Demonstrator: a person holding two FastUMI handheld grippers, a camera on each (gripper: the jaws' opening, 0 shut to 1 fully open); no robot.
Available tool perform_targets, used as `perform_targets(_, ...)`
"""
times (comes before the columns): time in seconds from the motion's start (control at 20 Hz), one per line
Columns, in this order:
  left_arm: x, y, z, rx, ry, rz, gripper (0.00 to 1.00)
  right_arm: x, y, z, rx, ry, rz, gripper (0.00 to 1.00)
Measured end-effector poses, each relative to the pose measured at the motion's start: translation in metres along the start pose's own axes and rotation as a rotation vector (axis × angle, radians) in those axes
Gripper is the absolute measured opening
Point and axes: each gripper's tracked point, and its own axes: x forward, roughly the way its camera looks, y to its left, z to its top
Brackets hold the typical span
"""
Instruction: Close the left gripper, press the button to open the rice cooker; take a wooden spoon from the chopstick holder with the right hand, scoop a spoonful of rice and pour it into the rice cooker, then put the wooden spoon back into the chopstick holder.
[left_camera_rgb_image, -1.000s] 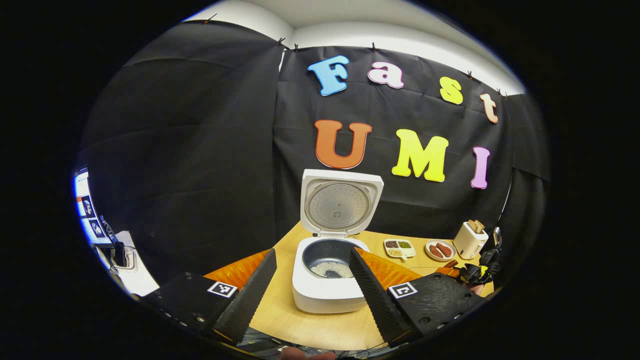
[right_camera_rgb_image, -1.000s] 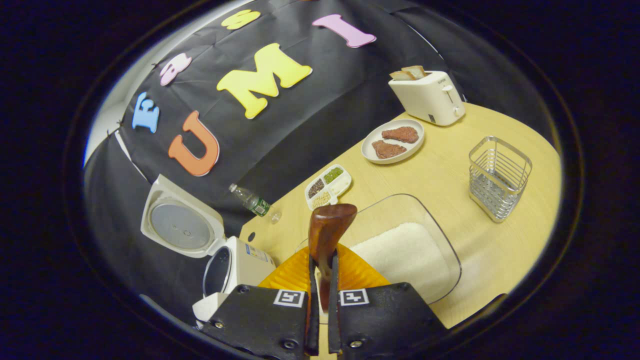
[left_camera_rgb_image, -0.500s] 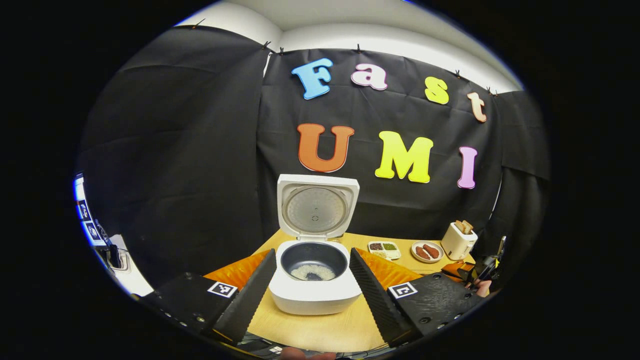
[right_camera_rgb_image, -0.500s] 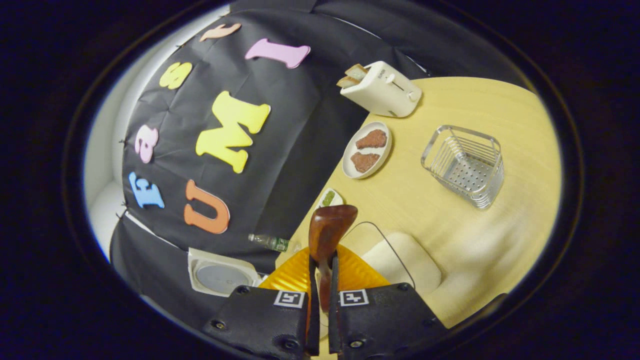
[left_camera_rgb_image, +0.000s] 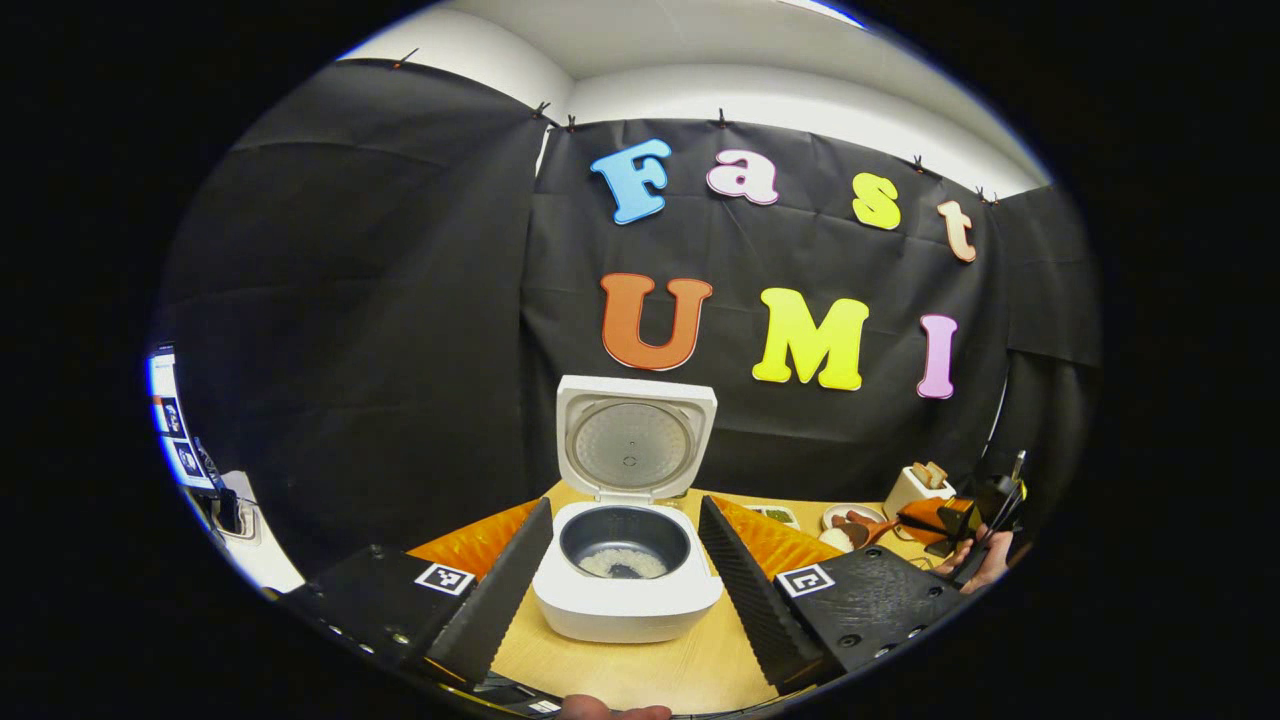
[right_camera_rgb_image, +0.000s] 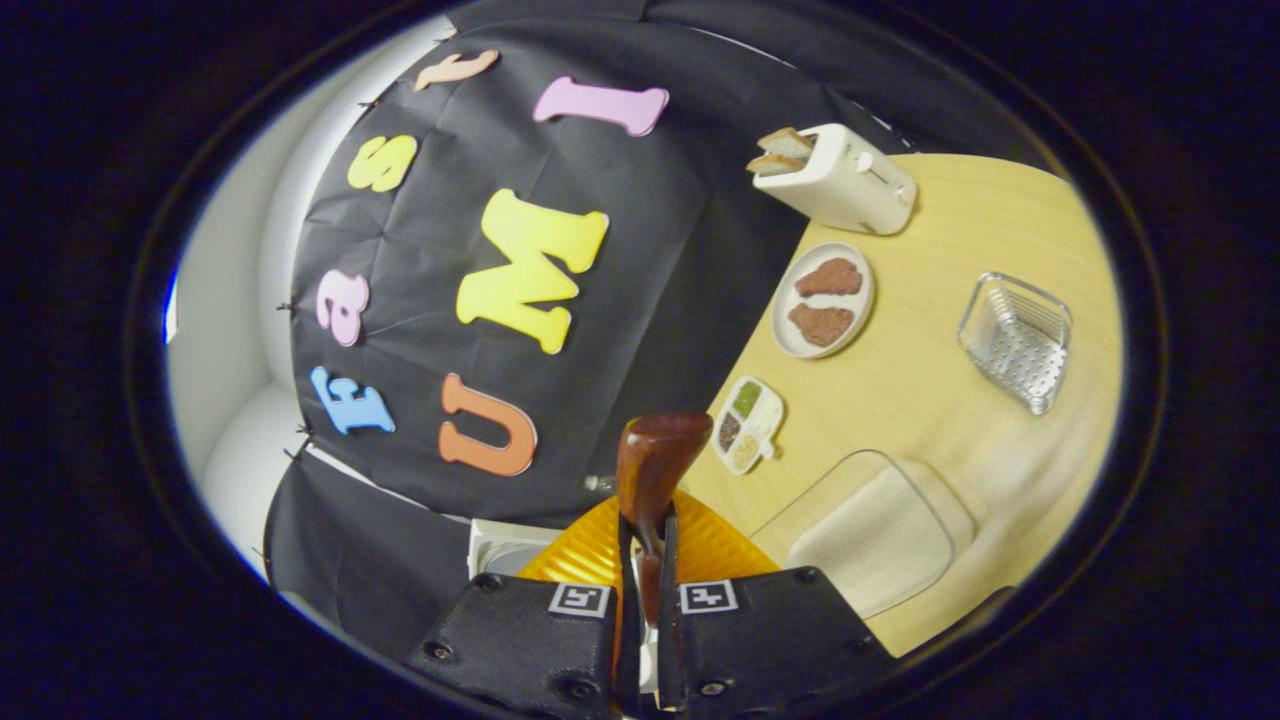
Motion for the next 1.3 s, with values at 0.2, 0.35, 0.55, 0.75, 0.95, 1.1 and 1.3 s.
perform_targets(0.2,-0.01,0.019,0.001,0.006,-0.014,0.038,0.94,0.044,0.07,-0.039,-0.048,0.091,0.099,0.12)
perform_targets(0.35,-0.017,0.037,0.0,-0.019,-0.01,0.07,0.94,0.08,0.104,-0.078,-0.143,0.157,0.137,0.12)
perform_targets(0.55,-0.02,0.068,-0.002,-0.05,-0.009,0.146,0.94,0.122,0.123,-0.132,-0.265,0.239,0.137,0.12)
perform_targets(0.75,-0.025,0.09,-0.005,-0.073,-0.001,0.209,0.94,0.148,0.121,-0.167,-0.371,0.273,0.097,0.12)
perform_targets(0.95,-0.033,0.11,-0.01,-0.081,0.005,0.255,0.94,0.166,0.109,-0.188,-0.507,0.305,0.06,0.12)
perform_targets(1.1,-0.036,0.118,-0.014,-0.091,0.009,0.281,0.94,0.17,0.106,-0.196,-0.595,0.319,0.046,0.12)
perform_targets(1.3,-0.039,0.12,-0.016,-0.098,0.01,0.296,0.94,0.173,0.109,-0.2,-0.681,0.32,0.042,0.12)
